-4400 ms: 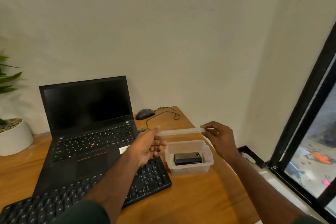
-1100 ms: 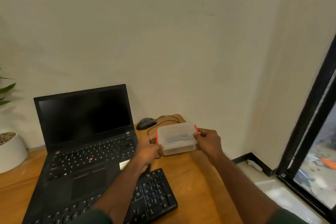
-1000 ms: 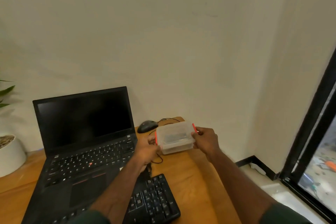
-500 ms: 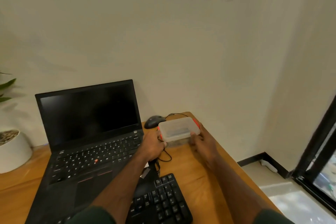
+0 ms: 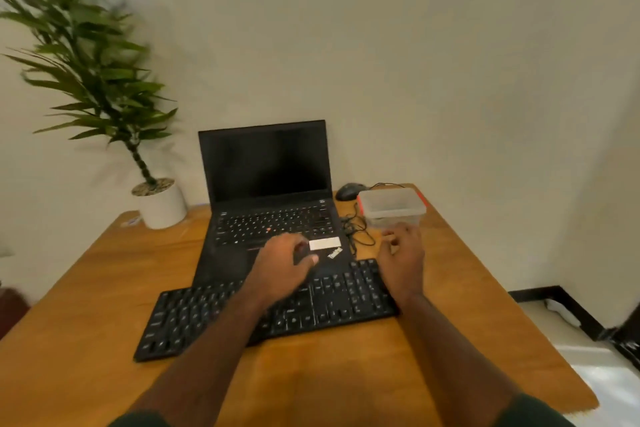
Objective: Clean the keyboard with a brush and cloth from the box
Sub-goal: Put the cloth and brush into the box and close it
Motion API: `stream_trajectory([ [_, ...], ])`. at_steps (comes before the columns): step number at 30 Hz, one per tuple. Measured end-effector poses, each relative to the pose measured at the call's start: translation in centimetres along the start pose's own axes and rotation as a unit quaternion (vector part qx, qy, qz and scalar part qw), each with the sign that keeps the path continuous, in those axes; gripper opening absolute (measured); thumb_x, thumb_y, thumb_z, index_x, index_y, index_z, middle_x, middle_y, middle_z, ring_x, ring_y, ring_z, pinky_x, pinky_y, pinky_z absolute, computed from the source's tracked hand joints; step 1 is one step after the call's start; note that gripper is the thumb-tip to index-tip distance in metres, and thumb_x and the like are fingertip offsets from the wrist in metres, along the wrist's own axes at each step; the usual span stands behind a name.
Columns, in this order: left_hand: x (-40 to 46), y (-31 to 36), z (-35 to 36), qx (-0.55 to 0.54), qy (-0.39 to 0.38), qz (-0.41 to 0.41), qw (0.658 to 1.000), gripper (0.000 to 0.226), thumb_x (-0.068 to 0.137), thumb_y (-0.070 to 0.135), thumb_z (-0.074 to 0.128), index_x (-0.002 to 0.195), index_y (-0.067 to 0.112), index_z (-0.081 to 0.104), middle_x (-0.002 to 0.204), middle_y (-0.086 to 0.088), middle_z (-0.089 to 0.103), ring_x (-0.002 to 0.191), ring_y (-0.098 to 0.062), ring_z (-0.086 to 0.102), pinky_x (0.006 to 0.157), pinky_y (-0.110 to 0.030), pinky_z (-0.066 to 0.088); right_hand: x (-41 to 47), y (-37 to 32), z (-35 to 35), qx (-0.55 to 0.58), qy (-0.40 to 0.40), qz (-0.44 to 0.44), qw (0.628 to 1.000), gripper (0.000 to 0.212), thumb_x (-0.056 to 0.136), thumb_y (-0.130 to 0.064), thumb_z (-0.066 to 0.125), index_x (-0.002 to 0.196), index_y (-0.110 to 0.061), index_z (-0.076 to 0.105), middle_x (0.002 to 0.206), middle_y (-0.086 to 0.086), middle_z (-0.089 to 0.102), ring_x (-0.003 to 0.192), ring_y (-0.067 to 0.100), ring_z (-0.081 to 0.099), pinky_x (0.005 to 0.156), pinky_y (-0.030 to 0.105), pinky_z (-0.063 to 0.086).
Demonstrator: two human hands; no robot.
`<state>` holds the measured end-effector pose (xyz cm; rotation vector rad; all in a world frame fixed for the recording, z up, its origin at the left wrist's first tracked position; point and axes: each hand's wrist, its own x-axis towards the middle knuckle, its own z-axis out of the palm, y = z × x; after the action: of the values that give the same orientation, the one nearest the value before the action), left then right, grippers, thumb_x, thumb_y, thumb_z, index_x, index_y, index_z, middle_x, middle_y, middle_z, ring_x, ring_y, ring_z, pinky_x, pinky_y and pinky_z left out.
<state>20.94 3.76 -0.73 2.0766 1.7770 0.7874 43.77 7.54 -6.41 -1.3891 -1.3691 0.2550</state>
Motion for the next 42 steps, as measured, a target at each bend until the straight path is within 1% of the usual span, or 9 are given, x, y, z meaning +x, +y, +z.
stream_trajectory([
  [2,-3.9,-2.1,-0.6,0.074,0.012,0.015,0.997,0.043,0.092,0.052,0.058,0.127,0.027,0.059,0.125,0.008,0.058,0.119,-0.011,0.047,0.105,-0.038,0.037,-2.8,-1.9,-0.2,0.000,-0.038,-0.041,0.998,0.017,0.090,0.000,0.063,0.097,-0.016,0.066,0.106,-0.002,0.056,0.100,0.016,0.057,0.085,0.029,0.052],
  [5,-9.0,-5.6,-1.0,0.148,0.038,0.017,0.988,0.066,0.085,0.070,0.035,0.126,0.025,0.060,0.126,0.008,0.057,0.122,-0.013,0.046,0.103,-0.040,0.032,-6.9,-3.3,-0.4,-0.019,-0.067,-0.073,0.995,0.016,0.088,-0.001,0.064,0.094,-0.016,0.068,0.102,-0.006,0.057,0.100,0.009,0.051,0.086,0.023,0.045],
  [9,-13.4,-9.7,-0.7,0.192,0.055,0.010,0.980,0.072,0.084,0.073,0.038,0.131,0.023,0.060,0.134,0.003,0.056,0.128,-0.020,0.048,0.106,-0.050,0.035,-11.0,-4.1,-0.1,-0.139,-0.144,-0.076,0.977,0.009,0.092,-0.018,0.062,0.099,-0.023,0.066,0.106,-0.005,0.056,0.100,0.013,0.047,0.087,0.035,0.044],
  [11,-14.0,-10.5,-0.4,0.187,0.059,0.008,0.981,0.074,0.084,0.074,0.036,0.136,0.025,0.057,0.140,0.003,0.052,0.133,-0.020,0.043,0.108,-0.052,0.031,-11.6,-4.3,0.1,-0.206,-0.171,-0.094,0.959,0.014,0.096,-0.024,0.054,0.106,-0.022,0.065,0.110,-0.001,0.057,0.102,0.017,0.047,0.086,0.037,0.040],
  [14,-13.8,-10.8,-0.4,0.186,0.052,0.011,0.981,0.078,0.083,0.075,0.032,0.138,0.024,0.054,0.142,0.003,0.049,0.135,-0.018,0.037,0.110,-0.051,0.026,-11.8,-5.3,0.3,-0.272,-0.189,-0.102,0.938,0.023,0.098,-0.026,0.048,0.115,-0.019,0.061,0.117,0.004,0.058,0.112,0.024,0.049,0.095,0.044,0.040],
  [18,-13.8,-11.2,-0.4,0.165,0.062,0.012,0.984,0.077,0.083,0.075,0.027,0.136,0.025,0.054,0.142,0.003,0.048,0.136,-0.018,0.037,0.110,-0.051,0.025,-12.5,-6.5,0.8,-0.334,-0.209,-0.111,0.912,0.030,0.094,-0.022,0.050,0.121,-0.014,0.059,0.125,0.009,0.059,0.119,0.030,0.051,0.101,0.050,0.040],
  [26,-13.7,-12.3,0.0,0.152,0.071,0.022,0.986,0.070,0.088,0.067,0.030,0.139,0.026,0.053,0.146,0.004,0.047,0.138,-0.016,0.033,0.112,-0.048,0.021,-12.7,-7.2,0.7,-0.351,-0.236,-0.085,0.902,0.037,0.099,-0.025,0.047,0.135,-0.018,0.049,0.139,0.006,0.052,0.134,0.026,0.041,0.113,0.051,0.032],
  [31,-13.5,-12.2,0.0,0.151,0.076,0.027,0.985,0.063,0.090,0.063,0.036,0.138,0.026,0.053,0.144,0.003,0.047,0.136,-0.017,0.035,0.110,-0.048,0.022,-12.5,-7.2,1.0,-0.348,-0.234,-0.079,0.904,0.037,0.097,-0.026,0.049,0.133,-0.018,0.051,0.135,0.005,0.054,0.129,0.025,0.044,0.112,0.052,0.034],
  [42,-13.6,-11.8,0.1,0.174,0.073,0.025,0.982,0.071,0.087,0.069,0.025,0.135,0.025,0.055,0.140,0.002,0.049,0.134,-0.019,0.038,0.105,-0.048,0.026,-12.6,-7.0,0.8,-0.330,-0.234,-0.086,0.910,0.033,0.096,-0.028,0.050,0.128,-0.019,0.053,0.130,0.003,0.055,0.124,0.021,0.047,0.110,0.049,0.037],
])
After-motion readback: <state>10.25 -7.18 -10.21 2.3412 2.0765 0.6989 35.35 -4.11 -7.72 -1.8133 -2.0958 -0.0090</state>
